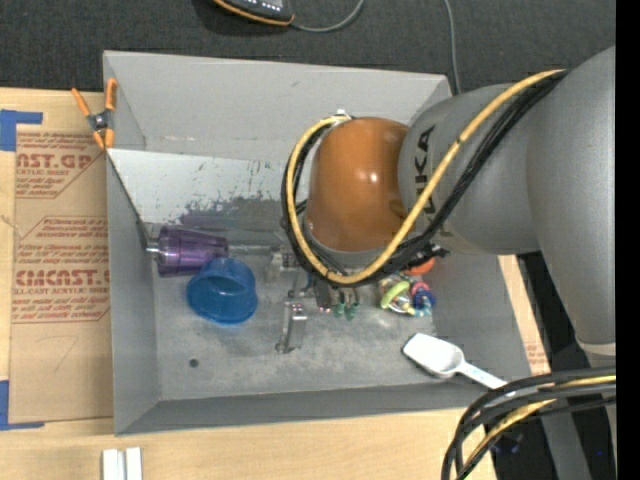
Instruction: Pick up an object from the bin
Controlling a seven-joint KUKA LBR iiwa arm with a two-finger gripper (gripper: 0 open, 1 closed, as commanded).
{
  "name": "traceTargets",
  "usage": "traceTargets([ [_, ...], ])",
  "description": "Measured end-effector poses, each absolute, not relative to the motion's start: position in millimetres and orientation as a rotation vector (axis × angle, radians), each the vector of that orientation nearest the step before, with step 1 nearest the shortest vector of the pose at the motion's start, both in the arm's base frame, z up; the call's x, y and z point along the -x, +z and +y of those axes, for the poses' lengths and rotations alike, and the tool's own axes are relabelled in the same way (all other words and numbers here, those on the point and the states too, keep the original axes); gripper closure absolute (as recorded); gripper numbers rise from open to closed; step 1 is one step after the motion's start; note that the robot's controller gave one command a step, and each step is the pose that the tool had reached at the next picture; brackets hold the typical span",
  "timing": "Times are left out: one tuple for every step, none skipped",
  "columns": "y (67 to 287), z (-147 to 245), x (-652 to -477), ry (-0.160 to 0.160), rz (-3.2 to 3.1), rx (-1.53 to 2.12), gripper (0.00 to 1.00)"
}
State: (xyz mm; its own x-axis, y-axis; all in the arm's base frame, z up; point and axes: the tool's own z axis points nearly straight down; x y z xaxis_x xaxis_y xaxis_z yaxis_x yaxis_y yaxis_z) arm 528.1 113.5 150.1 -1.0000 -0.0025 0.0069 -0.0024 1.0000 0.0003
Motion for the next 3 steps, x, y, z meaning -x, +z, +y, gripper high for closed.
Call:
traceTargets([
  [154.6,112.7,-529.8,-0.002,-3.142,0.0,0.0],
  [75.4,179.8,-549.1,-0.004,-3.113,0.394,0.0],
  [113.8,189.5,-558.2,-0.002,-3.141,-0.118,0.0],
])
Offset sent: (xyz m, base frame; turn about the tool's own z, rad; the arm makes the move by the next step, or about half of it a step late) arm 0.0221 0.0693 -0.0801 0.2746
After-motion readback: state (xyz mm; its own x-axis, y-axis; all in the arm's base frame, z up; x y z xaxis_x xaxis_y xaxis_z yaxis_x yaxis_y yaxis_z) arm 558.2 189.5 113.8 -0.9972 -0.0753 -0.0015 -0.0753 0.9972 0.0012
